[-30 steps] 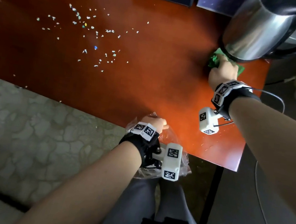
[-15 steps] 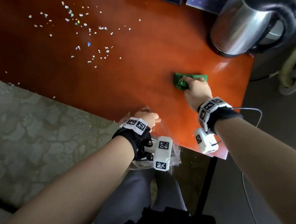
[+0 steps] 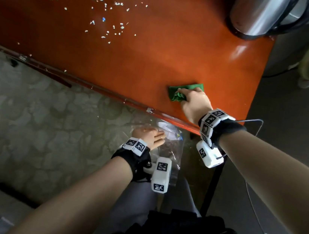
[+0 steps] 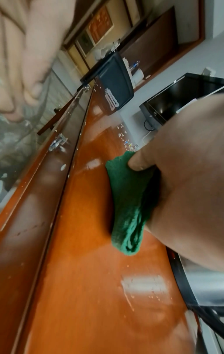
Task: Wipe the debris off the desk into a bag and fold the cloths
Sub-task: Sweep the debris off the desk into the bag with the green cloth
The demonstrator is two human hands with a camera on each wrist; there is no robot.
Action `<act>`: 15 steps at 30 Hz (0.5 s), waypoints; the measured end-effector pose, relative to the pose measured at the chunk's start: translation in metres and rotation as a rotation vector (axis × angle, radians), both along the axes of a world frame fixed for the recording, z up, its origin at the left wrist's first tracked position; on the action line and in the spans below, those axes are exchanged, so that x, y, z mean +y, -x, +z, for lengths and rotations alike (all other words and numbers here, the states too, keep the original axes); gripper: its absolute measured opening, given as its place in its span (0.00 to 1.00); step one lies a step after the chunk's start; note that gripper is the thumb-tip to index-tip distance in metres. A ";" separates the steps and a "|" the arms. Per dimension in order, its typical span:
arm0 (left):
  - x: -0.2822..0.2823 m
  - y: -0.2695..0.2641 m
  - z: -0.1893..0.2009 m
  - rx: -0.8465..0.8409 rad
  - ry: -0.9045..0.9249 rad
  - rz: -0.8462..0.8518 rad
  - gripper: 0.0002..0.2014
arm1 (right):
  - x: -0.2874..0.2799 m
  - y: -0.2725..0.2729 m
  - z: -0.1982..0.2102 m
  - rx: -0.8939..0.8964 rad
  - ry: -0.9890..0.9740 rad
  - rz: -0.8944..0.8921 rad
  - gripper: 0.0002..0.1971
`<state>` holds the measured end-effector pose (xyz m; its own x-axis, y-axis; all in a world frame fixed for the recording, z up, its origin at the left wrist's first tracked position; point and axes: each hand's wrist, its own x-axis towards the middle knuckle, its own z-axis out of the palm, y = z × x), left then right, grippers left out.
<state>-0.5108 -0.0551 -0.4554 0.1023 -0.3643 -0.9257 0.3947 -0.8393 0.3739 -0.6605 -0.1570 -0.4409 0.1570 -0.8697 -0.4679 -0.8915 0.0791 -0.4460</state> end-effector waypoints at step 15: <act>-0.042 -0.017 -0.014 0.487 -0.007 0.336 0.32 | -0.005 -0.008 0.000 -0.334 -0.067 -0.505 0.22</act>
<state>-0.4939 -0.0967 -0.4696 -0.2260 -0.3787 -0.8975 0.7642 -0.6402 0.0777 -0.6522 -0.1615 -0.4407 -0.1195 -0.8455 -0.5204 -0.5491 0.4929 -0.6749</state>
